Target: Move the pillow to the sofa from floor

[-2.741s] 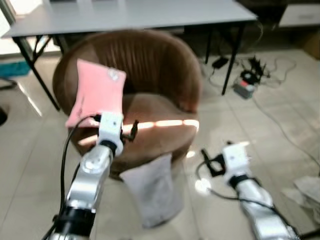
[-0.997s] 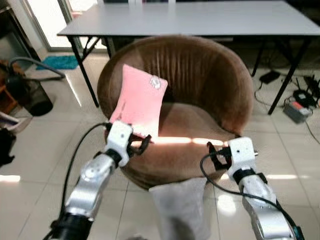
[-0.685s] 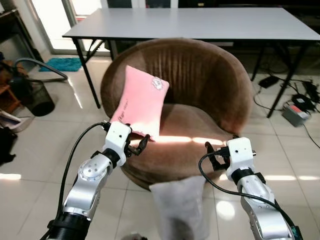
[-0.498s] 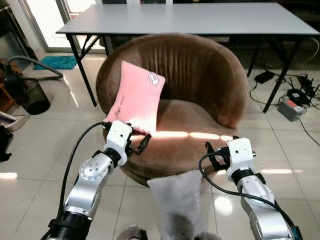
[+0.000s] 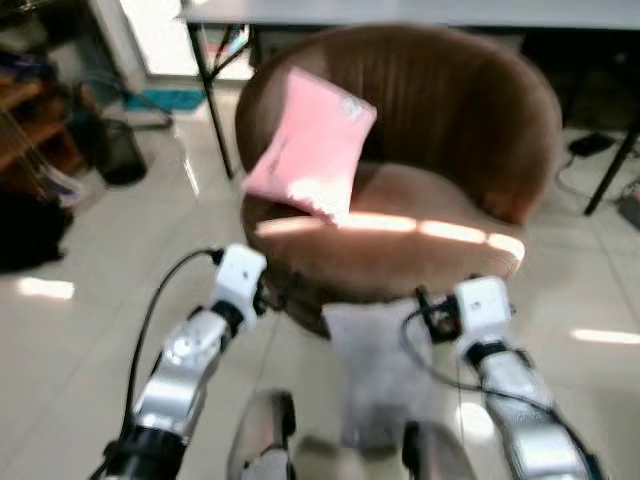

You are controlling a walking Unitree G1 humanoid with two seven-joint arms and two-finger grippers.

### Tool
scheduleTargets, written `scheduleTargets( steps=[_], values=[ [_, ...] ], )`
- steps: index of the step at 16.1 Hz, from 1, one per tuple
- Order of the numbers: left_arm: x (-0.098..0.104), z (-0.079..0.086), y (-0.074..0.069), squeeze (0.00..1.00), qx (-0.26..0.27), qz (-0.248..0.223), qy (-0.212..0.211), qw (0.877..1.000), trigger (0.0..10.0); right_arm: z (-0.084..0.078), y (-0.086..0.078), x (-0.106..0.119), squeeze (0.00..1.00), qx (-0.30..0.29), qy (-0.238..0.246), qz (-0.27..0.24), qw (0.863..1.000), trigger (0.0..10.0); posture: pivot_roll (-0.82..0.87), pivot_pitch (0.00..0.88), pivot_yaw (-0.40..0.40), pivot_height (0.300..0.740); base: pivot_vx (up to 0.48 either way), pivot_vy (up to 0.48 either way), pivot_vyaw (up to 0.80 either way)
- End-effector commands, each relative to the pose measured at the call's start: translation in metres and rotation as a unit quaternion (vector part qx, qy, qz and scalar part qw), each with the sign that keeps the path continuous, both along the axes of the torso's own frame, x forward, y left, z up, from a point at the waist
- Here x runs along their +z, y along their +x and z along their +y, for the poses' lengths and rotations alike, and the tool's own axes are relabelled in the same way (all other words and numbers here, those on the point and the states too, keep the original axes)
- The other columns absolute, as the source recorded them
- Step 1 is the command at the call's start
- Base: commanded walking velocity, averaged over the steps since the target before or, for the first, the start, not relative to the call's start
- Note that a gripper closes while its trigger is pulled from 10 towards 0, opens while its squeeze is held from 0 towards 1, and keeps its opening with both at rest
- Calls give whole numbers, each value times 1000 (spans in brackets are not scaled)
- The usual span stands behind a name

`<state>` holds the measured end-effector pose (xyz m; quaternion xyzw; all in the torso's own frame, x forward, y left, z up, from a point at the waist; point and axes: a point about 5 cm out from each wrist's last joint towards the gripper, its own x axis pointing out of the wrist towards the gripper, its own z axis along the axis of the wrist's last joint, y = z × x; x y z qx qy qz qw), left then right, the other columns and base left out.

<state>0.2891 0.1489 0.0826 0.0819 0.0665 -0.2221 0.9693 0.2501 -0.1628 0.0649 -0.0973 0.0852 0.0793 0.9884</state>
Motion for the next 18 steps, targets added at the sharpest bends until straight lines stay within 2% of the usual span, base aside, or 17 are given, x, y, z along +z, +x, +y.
scheduleTargets(
  steps=[1,4,13,15,18],
  values=[
    [7,-1,5,0,0,-14,5,1000,10000,-5,0,2,0,-4,-1,-4,1000,10000,-69,33,63,567,0,0,0],
    [7,-1,5,0,2,-21,-1,1000,10000,-5,0,1,0,-5,-4,-4,1000,10000,-71,37,61,567,0,0,0],
    [4,-1,3,0,1,-15,-5,1000,10000,-4,0,-2,0,-4,-3,5,1000,10000,-72,40,54,567,338,0,0],
    [4,-1,3,0,1,-15,-6,1000,10000,-4,0,-2,0,-4,-3,6,1000,10000,-72,40,54,567,341,0,-784],
    [3,-1,2,0,0,-15,-6,1000,10000,-4,0,-2,0,-1,-5,3,1000,10000,-71,34,50,567,341,0,0]
  ],
)
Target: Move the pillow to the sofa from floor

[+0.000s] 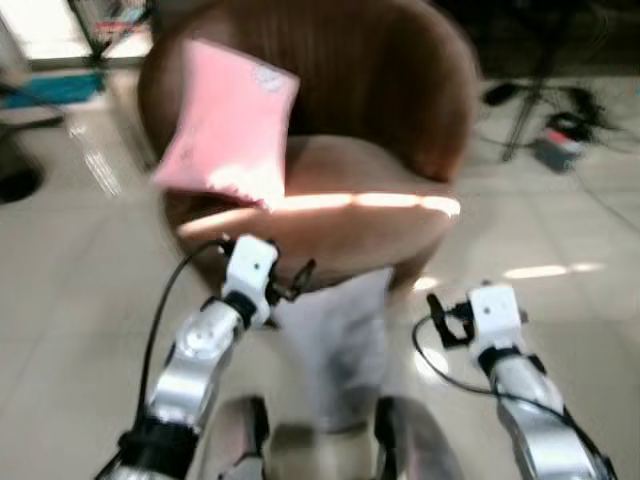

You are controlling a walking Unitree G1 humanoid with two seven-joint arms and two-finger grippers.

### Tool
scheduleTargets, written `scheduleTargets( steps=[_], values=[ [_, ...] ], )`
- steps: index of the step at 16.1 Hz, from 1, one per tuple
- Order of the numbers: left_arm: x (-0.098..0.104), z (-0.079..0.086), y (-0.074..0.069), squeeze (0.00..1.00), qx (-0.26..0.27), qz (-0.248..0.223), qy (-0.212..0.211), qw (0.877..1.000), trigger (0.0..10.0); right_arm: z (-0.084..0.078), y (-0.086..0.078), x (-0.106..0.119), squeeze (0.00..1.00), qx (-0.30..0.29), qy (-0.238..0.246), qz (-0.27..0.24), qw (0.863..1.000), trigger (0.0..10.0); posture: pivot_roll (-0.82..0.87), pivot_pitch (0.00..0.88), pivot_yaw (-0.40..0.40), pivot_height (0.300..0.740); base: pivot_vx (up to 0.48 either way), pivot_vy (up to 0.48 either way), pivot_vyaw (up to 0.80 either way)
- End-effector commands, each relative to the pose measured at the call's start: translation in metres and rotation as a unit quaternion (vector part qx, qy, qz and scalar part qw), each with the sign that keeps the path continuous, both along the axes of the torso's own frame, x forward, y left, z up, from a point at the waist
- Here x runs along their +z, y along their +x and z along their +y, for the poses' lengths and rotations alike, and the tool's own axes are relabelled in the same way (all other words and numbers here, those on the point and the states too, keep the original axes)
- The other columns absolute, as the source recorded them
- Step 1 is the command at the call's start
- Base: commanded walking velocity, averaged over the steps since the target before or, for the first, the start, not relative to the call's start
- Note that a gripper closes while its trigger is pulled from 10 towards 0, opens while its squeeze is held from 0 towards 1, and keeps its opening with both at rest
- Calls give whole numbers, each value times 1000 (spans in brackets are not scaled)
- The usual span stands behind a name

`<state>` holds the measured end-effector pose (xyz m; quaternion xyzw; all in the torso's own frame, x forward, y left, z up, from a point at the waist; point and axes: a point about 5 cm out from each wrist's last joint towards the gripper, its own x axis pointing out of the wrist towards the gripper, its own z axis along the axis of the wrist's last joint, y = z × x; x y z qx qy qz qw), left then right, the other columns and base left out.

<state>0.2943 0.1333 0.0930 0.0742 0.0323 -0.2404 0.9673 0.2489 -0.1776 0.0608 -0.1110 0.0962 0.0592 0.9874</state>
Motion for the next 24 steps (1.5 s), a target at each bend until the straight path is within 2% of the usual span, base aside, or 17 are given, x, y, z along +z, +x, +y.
scheduleTargets(
  steps=[1,3,10,17,19,20,24],
  values=[
    [-7,15,-3,0,20,15,10,1000,10000,11,1,2,0,20,11,-5,1000,10000,-72,33,50,567,341,0,0],
    [-8,14,-4,0,20,14,11,1000,10000,12,0,2,0,23,10,-4,1000,10000,-72,31,49,567,336,0,0],
    [-8,13,-5,0,24,15,14,1000,10000,14,-1,1,0,32,14,-1,999,10000,-69,33,46,567,0,0,0],
    [-6,15,-4,0,33,12,15,999,10000,15,0,2,0,33,17,-3,999,10000,-65,45,46,498,0,0,0],
    [-6,15,-4,0,32,9,17,999,10000,16,0,1,0,39,17,1,999,10000,-66,45,46,498,0,0,0],
    [-4,15,-3,0,31,6,16,999,10000,20,1,1,0,62,6,1,998,10000,-64,46,47,498,0,0,0],
    [-3,16,-3,0,28,5,13,1000,10000,24,1,0,0,74,4,6,997,10000,-61,48,48,498,199,0,725]
  ],
)
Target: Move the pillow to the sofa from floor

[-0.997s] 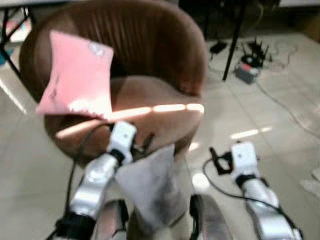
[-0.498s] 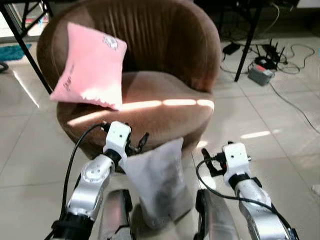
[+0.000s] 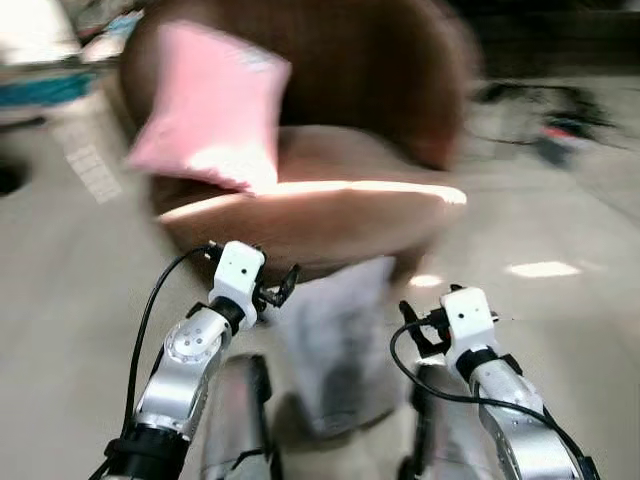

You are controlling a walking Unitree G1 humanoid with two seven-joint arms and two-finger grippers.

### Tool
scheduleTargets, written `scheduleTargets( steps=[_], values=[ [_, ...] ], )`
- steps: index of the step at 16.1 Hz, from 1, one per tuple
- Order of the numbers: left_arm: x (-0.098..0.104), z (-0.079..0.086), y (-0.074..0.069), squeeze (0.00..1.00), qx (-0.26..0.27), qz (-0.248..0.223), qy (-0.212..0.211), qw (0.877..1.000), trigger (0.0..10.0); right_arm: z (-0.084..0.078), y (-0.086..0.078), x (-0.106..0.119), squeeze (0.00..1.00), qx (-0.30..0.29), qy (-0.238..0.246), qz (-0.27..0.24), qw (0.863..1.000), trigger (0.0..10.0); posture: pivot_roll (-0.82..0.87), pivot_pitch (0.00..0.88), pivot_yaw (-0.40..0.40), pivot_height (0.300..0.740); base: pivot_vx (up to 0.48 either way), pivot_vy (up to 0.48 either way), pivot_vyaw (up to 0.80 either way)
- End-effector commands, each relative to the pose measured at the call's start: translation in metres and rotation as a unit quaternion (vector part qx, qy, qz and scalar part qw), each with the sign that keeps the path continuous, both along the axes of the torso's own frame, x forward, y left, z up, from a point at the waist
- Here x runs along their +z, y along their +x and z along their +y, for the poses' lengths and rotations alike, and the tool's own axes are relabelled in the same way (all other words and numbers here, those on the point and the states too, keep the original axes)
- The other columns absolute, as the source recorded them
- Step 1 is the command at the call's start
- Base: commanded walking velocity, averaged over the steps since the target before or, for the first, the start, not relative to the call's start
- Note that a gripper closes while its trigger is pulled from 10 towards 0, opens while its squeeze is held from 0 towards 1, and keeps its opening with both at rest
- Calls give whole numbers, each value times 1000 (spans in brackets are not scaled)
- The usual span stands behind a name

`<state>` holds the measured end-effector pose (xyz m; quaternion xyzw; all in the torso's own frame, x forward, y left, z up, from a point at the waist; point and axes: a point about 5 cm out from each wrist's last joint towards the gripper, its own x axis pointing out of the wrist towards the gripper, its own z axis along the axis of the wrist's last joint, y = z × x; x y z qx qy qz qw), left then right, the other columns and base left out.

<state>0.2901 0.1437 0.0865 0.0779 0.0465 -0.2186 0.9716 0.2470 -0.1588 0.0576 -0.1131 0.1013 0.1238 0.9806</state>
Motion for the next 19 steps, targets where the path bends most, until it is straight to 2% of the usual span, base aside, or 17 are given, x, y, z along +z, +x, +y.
scheduleTargets(
  steps=[1,4,6,11,12,13,14,17,19],
  values=[
    [3,5,1,0,4,-6,5,1000,10000,5,3,4,0,11,1,-7,1000,10000,-61,49,48,498,285,0,800],
    [2,5,0,0,2,-2,8,1000,10000,3,4,5,0,4,-4,-17,1000,10000,-59,48,50,498,284,0,796],
    [0,5,0,0,0,3,14,1000,10000,-1,6,6,0,-17,1,-16,1000,10000,-58,50,54,498,0,0,0],
    [1,4,-1,0,-14,5,18,1000,10000,4,9,6,0,7,10,-17,1000,10000,-50,67,61,498,0,0,0],
    [1,4,-2,0,-19,3,17,1000,10000,4,11,0,333,4,12,7,1000,10000,-47,75,62,498,0,0,0],
    [1,5,-3,0,-21,3,16,1000,10000,4,11,-1,333,4,13,13,1000,10000,-45,79,63,498,0,0,0],
    [0,6,-4,0,-29,5,17,999,10000,5,14,-1,1000,7,23,17,1000,10000,-40,86,63,498,0,0,0],
    [-5,17,-11,0,-39,11,40,998,10000,6,28,-5,1000,-18,53,32,998,10000,-23,120,63,498,0,0,0],
    [-4,23,-17,0,-41,15,44,998,10000,2,38,-9,1000,-56,90,49,993,10000,-9,151,60,498,0,0,0]
  ],
)
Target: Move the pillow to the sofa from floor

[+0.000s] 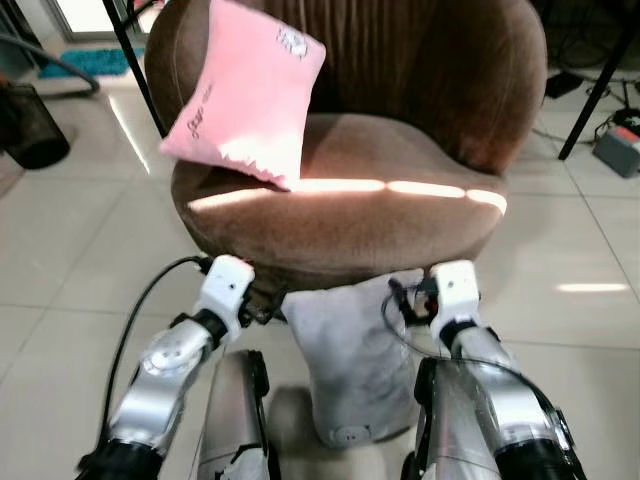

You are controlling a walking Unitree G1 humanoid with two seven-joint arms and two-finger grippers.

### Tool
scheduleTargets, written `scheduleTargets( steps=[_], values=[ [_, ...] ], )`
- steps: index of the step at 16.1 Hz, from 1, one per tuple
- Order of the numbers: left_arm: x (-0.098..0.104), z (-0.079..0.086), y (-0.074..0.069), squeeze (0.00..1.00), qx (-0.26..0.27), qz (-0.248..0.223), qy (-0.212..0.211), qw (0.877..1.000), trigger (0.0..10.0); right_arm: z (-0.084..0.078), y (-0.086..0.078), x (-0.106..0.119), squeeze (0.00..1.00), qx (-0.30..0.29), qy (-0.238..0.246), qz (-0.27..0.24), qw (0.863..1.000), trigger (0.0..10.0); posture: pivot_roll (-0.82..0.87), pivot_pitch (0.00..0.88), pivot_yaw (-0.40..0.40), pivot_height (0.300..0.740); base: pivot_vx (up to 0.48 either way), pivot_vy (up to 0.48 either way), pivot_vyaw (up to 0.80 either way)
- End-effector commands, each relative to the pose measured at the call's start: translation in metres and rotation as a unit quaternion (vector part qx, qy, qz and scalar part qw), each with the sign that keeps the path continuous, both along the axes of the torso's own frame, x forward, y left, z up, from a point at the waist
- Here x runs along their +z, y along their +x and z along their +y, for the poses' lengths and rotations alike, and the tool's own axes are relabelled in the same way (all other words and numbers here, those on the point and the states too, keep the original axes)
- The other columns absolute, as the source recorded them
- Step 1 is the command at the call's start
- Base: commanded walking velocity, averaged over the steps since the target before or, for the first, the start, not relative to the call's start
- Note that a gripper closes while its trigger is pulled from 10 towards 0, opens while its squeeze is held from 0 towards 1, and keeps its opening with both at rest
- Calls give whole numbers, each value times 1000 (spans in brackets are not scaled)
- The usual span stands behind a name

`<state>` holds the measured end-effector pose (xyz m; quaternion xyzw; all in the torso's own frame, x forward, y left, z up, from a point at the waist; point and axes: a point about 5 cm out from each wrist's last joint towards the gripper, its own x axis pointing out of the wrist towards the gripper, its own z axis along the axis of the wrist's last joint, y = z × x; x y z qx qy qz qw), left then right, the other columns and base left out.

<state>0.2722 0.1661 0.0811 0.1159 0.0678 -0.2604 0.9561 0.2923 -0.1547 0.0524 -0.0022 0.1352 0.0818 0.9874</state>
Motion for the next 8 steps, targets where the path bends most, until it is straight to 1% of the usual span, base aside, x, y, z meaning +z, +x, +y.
scheduleTargets(
  steps=[1,2,3,4,5,7,8],
  values=[
    [4,1,-2,0,-13,-2,-1,1000,10000,-6,0,-7,1000,-31,29,22,999,10000,3,164,54,498,0,0,0],
    [5,1,-6,0,-27,-2,-1,1000,10000,-8,4,-10,1000,-53,49,30,997,10000,31,181,50,498,0,0,0],
    [6,1,-14,0,-50,2,2,999,10000,-12,9,-14,1000,-82,67,41,994,10000,53,192,50,498,0,0,0],
    [10,3,-20,0,-73,2,4,997,10000,-18,15,-17,1000,-116,96,52,987,10000,78,206,50,498,0,0,0],
    [18,8,-31,0,-95,4,0,995,10000,-23,19,-19,1000,-146,128,56,979,10000,140,237,54,498,0,0,0],
    [41,21,-39,0,-88,-6,1,996,10000,-30,25,-18,1000,-182,190,44,964,10000,216,252,68,498,0,0,0],
    [57,26,-48,0,-103,-12,-5,995,10000,-34,28,-17,1000,-193,207,33,959,10000,249,249,80,498,0,0,0]
  ],
)
